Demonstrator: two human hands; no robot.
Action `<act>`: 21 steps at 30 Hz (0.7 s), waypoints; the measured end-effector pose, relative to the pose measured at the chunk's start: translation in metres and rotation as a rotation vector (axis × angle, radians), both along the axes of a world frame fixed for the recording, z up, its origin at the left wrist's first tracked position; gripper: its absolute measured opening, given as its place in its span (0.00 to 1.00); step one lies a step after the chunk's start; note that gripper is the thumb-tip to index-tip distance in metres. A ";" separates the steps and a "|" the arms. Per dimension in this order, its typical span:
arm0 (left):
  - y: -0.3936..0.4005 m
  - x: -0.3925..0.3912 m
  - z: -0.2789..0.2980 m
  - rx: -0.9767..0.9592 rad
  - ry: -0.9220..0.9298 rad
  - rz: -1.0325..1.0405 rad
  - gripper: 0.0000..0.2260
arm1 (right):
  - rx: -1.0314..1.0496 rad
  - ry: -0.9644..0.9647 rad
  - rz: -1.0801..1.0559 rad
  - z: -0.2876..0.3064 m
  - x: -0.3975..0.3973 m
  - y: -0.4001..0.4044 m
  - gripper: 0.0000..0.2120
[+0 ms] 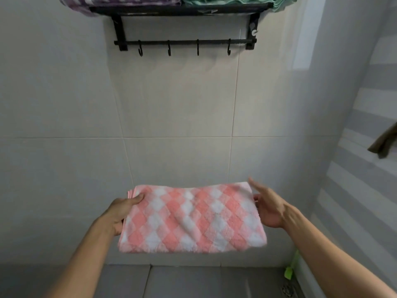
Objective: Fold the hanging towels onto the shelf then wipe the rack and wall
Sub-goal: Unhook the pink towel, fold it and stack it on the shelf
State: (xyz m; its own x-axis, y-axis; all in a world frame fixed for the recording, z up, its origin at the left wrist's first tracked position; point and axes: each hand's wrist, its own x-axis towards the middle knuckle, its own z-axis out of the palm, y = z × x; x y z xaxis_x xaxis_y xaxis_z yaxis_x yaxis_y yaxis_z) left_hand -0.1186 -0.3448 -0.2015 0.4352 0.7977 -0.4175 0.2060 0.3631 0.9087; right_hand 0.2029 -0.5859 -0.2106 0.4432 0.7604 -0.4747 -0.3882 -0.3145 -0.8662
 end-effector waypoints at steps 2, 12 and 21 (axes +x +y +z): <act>0.004 0.000 0.008 0.054 0.030 0.017 0.19 | -0.001 -0.089 0.093 -0.004 -0.011 -0.002 0.28; 0.024 0.001 -0.027 0.268 0.087 0.129 0.31 | 0.040 -0.810 -0.218 -0.016 -0.040 0.043 0.11; 0.058 -0.009 -0.004 0.172 -0.054 0.130 0.32 | -0.142 -0.897 -0.468 0.009 -0.065 0.055 0.25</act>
State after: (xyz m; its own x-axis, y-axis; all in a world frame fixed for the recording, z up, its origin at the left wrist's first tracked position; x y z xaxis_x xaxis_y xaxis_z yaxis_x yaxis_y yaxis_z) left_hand -0.1276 -0.2870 -0.2058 0.3423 0.9059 -0.2492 0.1168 0.2222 0.9680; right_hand 0.1379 -0.5313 -0.2018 0.9181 0.3821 0.1058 0.2746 -0.4206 -0.8647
